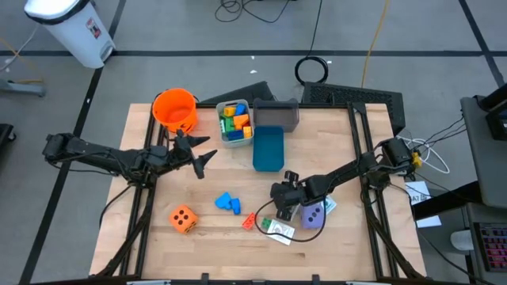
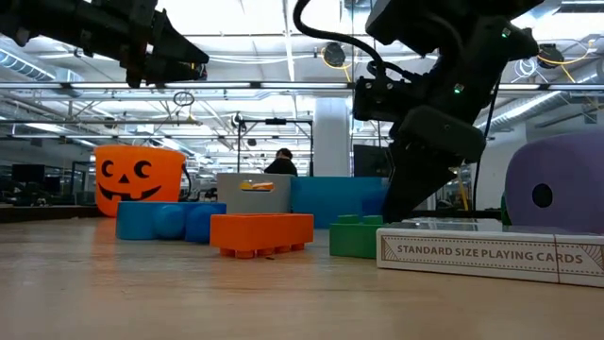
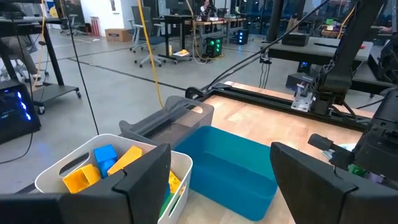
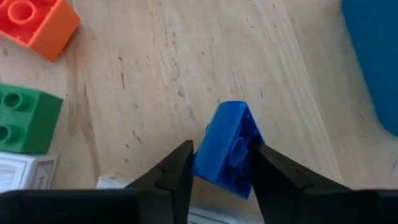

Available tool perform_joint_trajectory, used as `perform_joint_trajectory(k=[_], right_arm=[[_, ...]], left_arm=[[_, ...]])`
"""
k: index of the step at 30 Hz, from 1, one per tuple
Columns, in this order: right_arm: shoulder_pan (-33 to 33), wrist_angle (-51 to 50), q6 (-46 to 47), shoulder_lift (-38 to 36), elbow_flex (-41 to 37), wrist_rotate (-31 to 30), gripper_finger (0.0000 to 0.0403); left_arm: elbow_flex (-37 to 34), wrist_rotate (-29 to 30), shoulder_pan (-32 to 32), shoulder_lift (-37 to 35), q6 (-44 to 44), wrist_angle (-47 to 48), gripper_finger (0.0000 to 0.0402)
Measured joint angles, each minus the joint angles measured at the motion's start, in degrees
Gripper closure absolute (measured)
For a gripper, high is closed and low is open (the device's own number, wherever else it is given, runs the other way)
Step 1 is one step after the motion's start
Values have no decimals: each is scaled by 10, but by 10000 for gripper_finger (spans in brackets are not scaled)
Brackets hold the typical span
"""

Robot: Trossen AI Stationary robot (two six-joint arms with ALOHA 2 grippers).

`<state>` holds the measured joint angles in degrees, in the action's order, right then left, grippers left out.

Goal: Pick & Place Toys
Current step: Put the small blue gamepiece into the white bin

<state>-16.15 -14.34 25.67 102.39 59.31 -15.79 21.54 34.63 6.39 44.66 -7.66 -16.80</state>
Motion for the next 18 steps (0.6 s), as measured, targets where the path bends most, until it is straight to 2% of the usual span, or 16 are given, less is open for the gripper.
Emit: perform_joint_trajectory(k=[5, 9, 15, 18], right_arm=[[6, 18, -16, -4, 0, 11, 284], [9, 36, -34, -41, 0, 37, 271], [24, 30, -159, -136, 0, 39, 282], [41, 60, -203, -179, -1, 38, 285]], left_arm=[[0, 0, 0, 0, 0, 0, 119], [0, 0, 0, 0, 0, 0, 119], [0, 0, 0, 0, -1, -25, 119], [0, 0, 0, 0, -2, -30, 119]])
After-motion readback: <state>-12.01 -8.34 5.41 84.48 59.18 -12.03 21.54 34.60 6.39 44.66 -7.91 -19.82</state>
